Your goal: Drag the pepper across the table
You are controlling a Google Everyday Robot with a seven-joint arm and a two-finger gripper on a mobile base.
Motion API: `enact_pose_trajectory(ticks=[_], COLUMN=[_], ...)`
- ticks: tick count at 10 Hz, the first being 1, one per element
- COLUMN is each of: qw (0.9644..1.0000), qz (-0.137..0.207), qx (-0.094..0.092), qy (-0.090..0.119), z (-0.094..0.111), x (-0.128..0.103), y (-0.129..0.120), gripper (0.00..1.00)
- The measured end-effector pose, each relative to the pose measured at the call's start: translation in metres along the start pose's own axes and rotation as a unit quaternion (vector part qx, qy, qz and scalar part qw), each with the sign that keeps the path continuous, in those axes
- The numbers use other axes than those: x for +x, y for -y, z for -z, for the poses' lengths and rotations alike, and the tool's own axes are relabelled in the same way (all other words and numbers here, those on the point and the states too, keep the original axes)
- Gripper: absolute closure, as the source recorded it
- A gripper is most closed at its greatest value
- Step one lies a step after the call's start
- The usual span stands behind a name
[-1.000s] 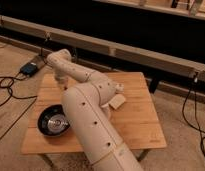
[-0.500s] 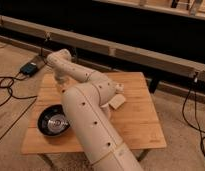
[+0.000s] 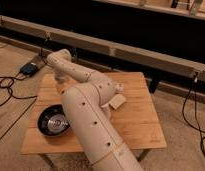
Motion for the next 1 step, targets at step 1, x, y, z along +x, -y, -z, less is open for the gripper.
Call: enact_pose_trajectory(ticks=[1], qw=[1.0], qz=[0.0], qx=[0.0], qy=[0.0], z=[0.0], x=[0.0], y=[0.0], gripper=[0.38])
